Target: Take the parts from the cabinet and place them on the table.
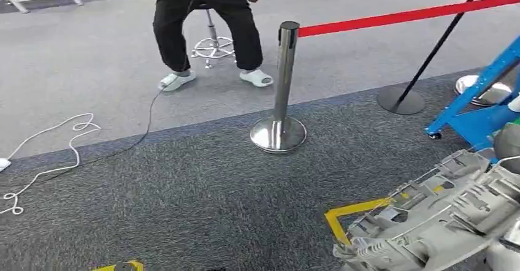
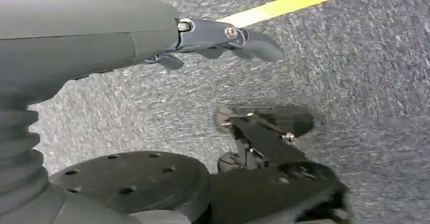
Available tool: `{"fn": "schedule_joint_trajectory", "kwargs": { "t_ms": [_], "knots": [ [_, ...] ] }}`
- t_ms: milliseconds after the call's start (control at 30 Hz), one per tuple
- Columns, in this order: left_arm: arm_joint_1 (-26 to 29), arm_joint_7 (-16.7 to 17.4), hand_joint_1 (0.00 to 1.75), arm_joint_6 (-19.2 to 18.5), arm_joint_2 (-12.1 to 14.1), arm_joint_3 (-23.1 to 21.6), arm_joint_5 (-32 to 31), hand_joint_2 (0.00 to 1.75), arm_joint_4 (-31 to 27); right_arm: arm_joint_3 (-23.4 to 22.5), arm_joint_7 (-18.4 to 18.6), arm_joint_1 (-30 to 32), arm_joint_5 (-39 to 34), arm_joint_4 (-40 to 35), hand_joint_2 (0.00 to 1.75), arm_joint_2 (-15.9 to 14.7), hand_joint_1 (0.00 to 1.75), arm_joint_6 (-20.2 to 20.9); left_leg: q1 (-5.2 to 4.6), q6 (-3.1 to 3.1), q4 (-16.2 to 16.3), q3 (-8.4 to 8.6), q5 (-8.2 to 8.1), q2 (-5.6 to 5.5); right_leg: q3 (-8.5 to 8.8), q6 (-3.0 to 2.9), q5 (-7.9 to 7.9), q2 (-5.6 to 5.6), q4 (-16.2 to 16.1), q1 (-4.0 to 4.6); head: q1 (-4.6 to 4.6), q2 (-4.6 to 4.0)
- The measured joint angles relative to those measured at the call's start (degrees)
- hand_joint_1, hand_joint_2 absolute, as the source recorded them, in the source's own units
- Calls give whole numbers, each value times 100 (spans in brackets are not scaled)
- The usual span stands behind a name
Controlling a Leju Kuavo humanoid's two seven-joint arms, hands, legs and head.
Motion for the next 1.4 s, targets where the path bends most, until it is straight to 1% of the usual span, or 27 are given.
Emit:
{"fn": "schedule_joint_trajectory", "kwargs": {
  "t_ms": [33, 100, 133, 167, 300, 367, 400, 467, 500, 533, 600, 633, 667, 800, 833, 867, 900, 967, 1000, 1033, 1100, 1133, 1167, 1300, 1333, 1367, 1400],
  "knots": [
    [8, 20, 0, 4, 0, 0, 0, 175, 0, -5, -4, -1, -2, 0, 175, 11, 175, 4, 0, 9, -187, 102, 163, 5, 7, 2, -7, -76, 0, 6, 2, 0],
    [-1, 20, 0, 39, 13, -2, -13, 175, 0, -9, -37, -35, 13, -2, 175, 37, 175, 55, -15, 57, -1137, 643, 626, 135, 43, 22, -27, -209, 0, 14, 2, 0],
    [-18, -51, 0, 39, 28, -9, -13, 175, 0, -9, -39, -63, 33, -20, 175, 46, 175, 83, -51, 99, -1569, 914, 750, 435, 68, 46, -43, -256, 0, 26, 0, 0],
    [-56, -175, 0, 0, 35, -20, -11, 175, 0, -11, -31, -77, 64, -55, 175, 59, 175, 94, -115, 109, -1821, 1012, 694, 657, 59, 89, -82, -319, 35, 80, -4, 0],
    [-113, -833, 0, -175, 33, -39, 105, 175, 0, -15, 70, -158, 92, -116, 175, 68, 175, 162, -107, 251, -1861, 997, 736, 311, 161, 207, -118, -566, -41, 64, 26, 0],
    [-118, -827, 0, -158, 17, -35, 177, 175, 0, -46, 109, -179, 222, -164, 175, 72, 175, 223, -61, 303, -1881, 1028, 761, 209, 14, 247, -335, -33, 294, 32, 57, 2],
    [-142, -735, 0, -119, 9, -33, 218, 175, 2, -98, 151, -197, 286, -192, 175, 70, 175, 251, -60, 327, -1880, 1028, 761, 133, -207, 251, -563, 95, 750, 31, 79, 0],
    [-150, -460, 0, -44, -2, -7, 251, 175, 2, -177, 214, -228, 361, -225, 175, 70, 175, 297, -64, 336, -1878, 1028, 755, -33, -697, 267, -919, 166, 1679, 39, 83, 0],
    [-140, -301, 0, -9, -2, 15, 273, 175, 2, -201, 225, -234, 374, -245, 175, 70, 175, 313, -63, 336, -1876, 1032, 755, -110, -788, 266, -883, 168, 1792, 39, 83, 0],
    [-122, -164, 0, 11, -2, 26, 275, 175, 2, -232, 238, -260, 398, -264, 175, 70, 175, 326, -59, 333, -1873, 1041, 753, -194, -752, 267, -726, 168, 1647, 32, 85, 0],
    [-93, -105, 0, 17, -2, 35, 282, 175, 2, -273, 247, -359, 428, -289, 175, 70, 175, 326, -33, 302, -1856, 1067, 740, -368, -358, 280, -157, 256, 739, -1, 85, 0],
    [-93, -122, 0, 19, 2, 39, 289, 175, 2, -293, 247, -403, 442, -299, 175, 68, 175, 304, -25, 268, -1834, 1066, 724, -448, -126, 316, 73, 478, 245, -48, 85, 0],
    [-109, -175, 0, 19, 11, 42, 293, 175, 2, -315, 245, -423, 433, -299, 175, 68, 175, 266, -46, 216, -1783, 1032, 715, -526, -45, 312, -33, 717, 69, -77, 85, 0],
    [-60, -328, 0, 4, 44, 63, 299, 175, 2, -389, 179, -429, 354, -310, 175, 66, 175, 113, 9, 99, -1812, 946, 774, -748, -41, 153, -1, 500, 64, -38, 74, 0],
    [-43, -376, 0, 4, 63, 65, 301, 175, 2, -396, 142, -432, 310, -310, 175, 66, 175, 48, -3, 81, -1763, 933, 721, -595, -20, 111, 12, 416, 43, -49, 74, 0],
    [-46, -396, 0, 6, 61, 66, 310, 175, 2, -402, 114, -416, 297, -313, 175, 66, 175, 14, -37, 62, -1576, 839, 585, -296, -13, 72, 9, 371, 34, -42, 31, 0],
    [-65, -400, 0, 4, 61, 66, 319, 175, 2, -407, 101, -412, 280, -317, 175, 66, 175, -15, -33, 43, -1174, 635, 362, -121, -15, 48, 6, 292, 34, -20, 22, 0],
    [-102, -402, 0, 4, 61, 66, 332, 175, 4, -415, 83, -397, 267, -317, 175, 66, 175, -31, -29, 37, -199, 155, -49, -2, -14, 20, -11, 120, 34, 13, 26, 0],
    [-101, -402, 0, 4, 63, 66, 332, 175, 2, -415, 74, -393, 262, -317, 175, 66, 175, -35, -29, 39, 53, 17, -84, 1, -12, 12, -17, 37, 34, 24, 28, 0],
    [-91, -402, 0, 4, 70, 66, 334, 175, 2, -415, 74, -389, 258, -317, 175, 66, 175, -35, -30, 52, -2, 47, 27, 1, -4, 9, -22, -31, 34, 32, 26, 0],
    [-83, -402, 0, 4, 87, 68, 334, 175, 2, -418, 72, -388, 251, -317, 175, 66, 175, -37, -45, 104, -769, 444, 486, 52, 23, 6, -39, -167, 34, 47, 26, 0],
    [-89, -402, 0, 4, 94, 70, 334, 175, 2, -418, 70, -390, 251, -317, 175, 66, 175, -39, -67, 138, -1267, 727, 692, 196, 48, 24, -55, -226, 34, 50, 26, 0],
    [-100, -409, 0, 4, 96, 70, 332, 175, 2, -418, 68, -391, 254, -317, 175, 66, 175, -53, -120, 175, -1637, 952, 748, 611, 61, 49, -74, -274, 37, 76, 24, 0],
    [-113, -518, 0, 0, 96, 66, 260, 175, 2, -433, 17, -361, 199, -315, 175, 66, 175, -146, -164, 273, -1775, 934, 718, 378, 112, 141, -122, -544, 9, 117, 48, 0],
    [-97, -533, 0, 0, 92, 66, 240, 175, 2, -435, 0, -355, 192, -315, 175, 66, 175, -151, -107, 316, -1827, 975, 751, 306, 87, 190, -167, -502, 31, 97, 33, 0],
    [-88, -535, 0, 0, 92, 68, 238, 175, 2, -433, -9, -340, 190, -315, 175, 66, 175, -142, -95, 338, -1828, 987, 753, 255, 68, 216, -262, -201, 170, 85, 57, 0],
    [-102, -531, 0, 0, 101, 68, 243, 175, 2, -437, -15, -320, 186, -317, 175, 66, 175, -140, -85, 373, -1828, 989, 755, 186, -94, 222, -477, 29, 554, 76, 63, 2]
  ]
}}
